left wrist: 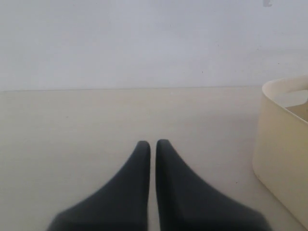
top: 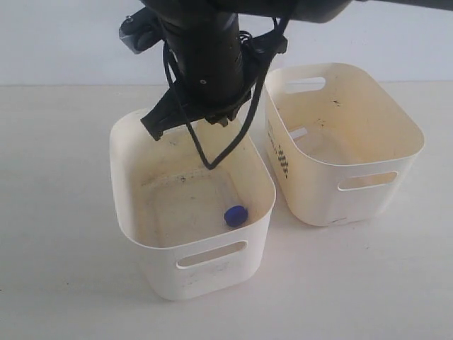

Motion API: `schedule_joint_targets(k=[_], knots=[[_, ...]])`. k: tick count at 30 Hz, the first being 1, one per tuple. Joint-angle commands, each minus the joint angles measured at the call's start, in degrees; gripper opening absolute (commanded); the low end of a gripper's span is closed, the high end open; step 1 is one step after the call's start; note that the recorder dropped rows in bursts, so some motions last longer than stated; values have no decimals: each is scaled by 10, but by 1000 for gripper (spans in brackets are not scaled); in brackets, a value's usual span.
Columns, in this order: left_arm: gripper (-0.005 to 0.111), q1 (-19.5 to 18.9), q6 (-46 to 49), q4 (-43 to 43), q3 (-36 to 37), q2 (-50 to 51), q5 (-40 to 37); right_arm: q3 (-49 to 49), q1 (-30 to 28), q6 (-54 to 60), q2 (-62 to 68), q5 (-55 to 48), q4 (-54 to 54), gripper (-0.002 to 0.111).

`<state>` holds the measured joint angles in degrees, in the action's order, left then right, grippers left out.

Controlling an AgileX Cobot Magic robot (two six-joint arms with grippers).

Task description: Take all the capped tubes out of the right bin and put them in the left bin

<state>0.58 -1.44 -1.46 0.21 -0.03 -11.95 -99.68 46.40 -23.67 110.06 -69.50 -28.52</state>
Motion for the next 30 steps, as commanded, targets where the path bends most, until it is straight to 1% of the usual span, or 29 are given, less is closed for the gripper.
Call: schedule_joint_targets(k=[1,3,6,7,8,9,10,12,14,16,20,25,30], knots=[[4,0,-5,4,-2,0,4,-4,-18,-16,-30,-5,-96,7],[4,0,-5,4,-2,0,4,-4,-51,-39,-49,11,-88,7],[4,0,-5,4,-2,0,4,-4,-123,-50,-75,32,-47,7],[4,0,-5,4,-2,0,4,-4,-144,-50,-79,38,-18,7],[4,0,-5,4,-2,0,4,-4,-177,-35,-82,41,22,7],[4,0,-5,4,-2,0,4,-4,-199,-12,-82,42,72,7],[4,0,-5,4,-2,0,4,-3,-241,45,-75,42,157,7],[4,0,-5,4,-2,0,4,-3,-301,80,-56,34,249,7],[4,0,-5,4,-2,0,4,-3,-327,98,-35,25,253,7],[4,0,-5,4,-2,0,4,-3,-333,118,-13,26,253,7],[4,0,-5,4,-2,0,4,-3,-333,118,25,57,256,7],[4,0,-5,4,-2,0,4,-3,-333,104,43,94,253,7],[4,0,-5,4,-2,0,4,-3,-333,104,60,98,253,7]])
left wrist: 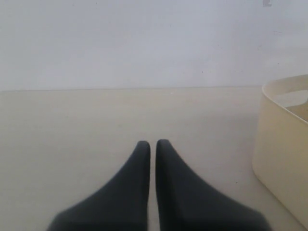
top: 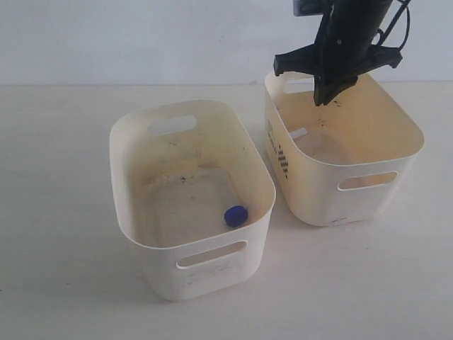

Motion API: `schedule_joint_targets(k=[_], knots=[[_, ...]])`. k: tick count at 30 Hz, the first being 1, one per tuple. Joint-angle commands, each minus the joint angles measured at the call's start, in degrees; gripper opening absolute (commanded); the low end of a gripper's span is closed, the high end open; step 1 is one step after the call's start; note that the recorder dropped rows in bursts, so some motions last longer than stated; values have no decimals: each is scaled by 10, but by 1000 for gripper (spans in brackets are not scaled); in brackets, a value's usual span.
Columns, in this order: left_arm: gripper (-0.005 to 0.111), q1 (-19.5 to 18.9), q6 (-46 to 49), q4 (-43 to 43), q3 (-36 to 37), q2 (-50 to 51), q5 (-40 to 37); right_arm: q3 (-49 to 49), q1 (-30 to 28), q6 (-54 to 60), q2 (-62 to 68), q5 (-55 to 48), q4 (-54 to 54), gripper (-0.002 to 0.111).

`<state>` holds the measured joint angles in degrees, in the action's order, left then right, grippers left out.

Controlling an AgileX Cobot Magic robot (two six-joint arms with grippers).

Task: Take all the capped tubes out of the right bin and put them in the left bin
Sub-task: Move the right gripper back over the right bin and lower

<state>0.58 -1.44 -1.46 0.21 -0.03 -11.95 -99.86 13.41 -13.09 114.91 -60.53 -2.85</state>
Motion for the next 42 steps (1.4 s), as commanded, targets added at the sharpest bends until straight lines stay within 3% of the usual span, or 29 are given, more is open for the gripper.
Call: schedule_joint_targets(k=[1,24,42], knots=[[4,0,-5,4,-2,0,4,-1,-3,-2,13,9,-4,7],[4,0,-5,4,-2,0,4,-1,-3,38,37,-37,6,7],[4,0,-5,4,-2,0,4,-1,-3,44,14,-15,29,7]])
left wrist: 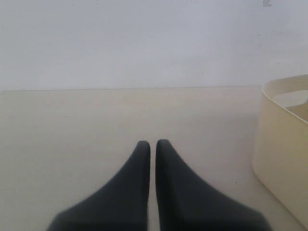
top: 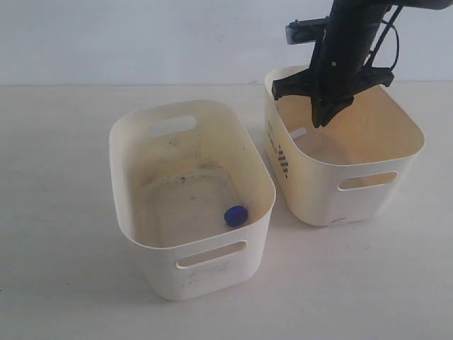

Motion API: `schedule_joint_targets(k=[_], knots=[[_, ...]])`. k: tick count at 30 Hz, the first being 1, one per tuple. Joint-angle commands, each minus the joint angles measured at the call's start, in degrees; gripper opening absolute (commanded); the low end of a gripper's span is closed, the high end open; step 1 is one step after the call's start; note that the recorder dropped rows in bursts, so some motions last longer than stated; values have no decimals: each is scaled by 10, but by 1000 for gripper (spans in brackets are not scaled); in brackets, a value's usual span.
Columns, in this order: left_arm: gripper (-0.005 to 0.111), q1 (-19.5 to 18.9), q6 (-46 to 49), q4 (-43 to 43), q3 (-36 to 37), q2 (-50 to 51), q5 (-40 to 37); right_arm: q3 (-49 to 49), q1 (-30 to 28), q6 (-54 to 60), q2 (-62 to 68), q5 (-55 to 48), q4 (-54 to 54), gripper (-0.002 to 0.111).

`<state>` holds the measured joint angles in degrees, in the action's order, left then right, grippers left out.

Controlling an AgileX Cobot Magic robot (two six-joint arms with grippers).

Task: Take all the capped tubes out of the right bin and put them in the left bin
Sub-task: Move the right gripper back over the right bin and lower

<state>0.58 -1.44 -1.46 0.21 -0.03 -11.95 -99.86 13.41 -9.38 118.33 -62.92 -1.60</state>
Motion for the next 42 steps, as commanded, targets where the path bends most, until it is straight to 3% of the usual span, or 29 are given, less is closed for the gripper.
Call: schedule_joint_targets(k=[1,10,31,34,38,42], knots=[[4,0,-5,4,-2,0,4,-1,-3,12,-21,9,27,7],[4,0,-5,4,-2,0,4,-1,-27,84,-23,2,175,0],[4,0,-5,4,-2,0,4,-1,-43,66,18,62,112,1],[4,0,-5,4,-2,0,4,-1,-43,52,27,81,109,13],[4,0,-5,4,-2,0,4,-1,-43,47,33,100,108,41],[4,0,-5,4,-2,0,4,-1,-43,45,41,104,98,49]])
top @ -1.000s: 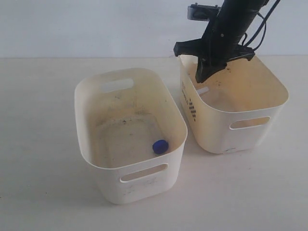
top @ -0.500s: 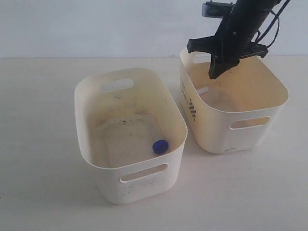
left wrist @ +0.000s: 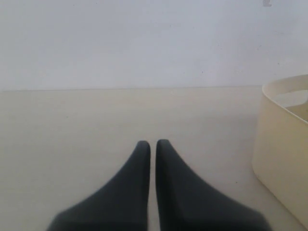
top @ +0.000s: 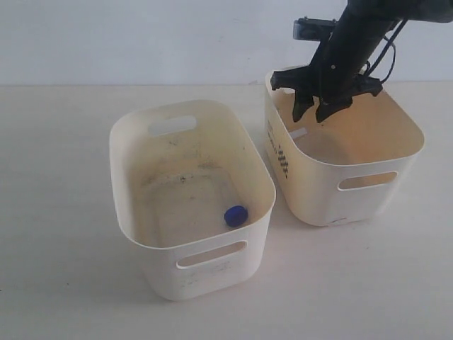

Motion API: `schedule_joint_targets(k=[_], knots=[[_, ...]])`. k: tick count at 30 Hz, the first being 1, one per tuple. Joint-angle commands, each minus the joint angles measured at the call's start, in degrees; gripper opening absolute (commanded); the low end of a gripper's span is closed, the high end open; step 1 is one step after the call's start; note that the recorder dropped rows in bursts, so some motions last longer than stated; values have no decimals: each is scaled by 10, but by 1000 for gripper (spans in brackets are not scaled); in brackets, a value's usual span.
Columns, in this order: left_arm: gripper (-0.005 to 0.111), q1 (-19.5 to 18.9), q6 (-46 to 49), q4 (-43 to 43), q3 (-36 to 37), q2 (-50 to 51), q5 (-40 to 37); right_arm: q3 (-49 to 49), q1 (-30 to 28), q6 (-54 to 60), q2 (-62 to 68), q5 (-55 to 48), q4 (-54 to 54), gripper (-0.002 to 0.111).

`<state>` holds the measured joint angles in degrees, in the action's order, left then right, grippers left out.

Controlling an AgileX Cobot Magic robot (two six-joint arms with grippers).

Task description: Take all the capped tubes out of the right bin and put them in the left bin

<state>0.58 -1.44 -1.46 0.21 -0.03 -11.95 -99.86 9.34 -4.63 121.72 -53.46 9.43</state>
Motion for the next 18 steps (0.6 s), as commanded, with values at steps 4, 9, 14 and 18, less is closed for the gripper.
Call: schedule_joint_targets(k=[4,9,14,18], knots=[[4,0,-5,4,-2,0,4,-1,-2,-2,15,16,-20,49],[4,0,-5,4,-2,0,4,-1,-2,-12,21,37,-22,52],[4,0,-5,4,-2,0,4,-1,-2,-55,32,56,-23,77],[4,0,-5,4,-2,0,4,-1,-2,-58,47,59,-24,78]])
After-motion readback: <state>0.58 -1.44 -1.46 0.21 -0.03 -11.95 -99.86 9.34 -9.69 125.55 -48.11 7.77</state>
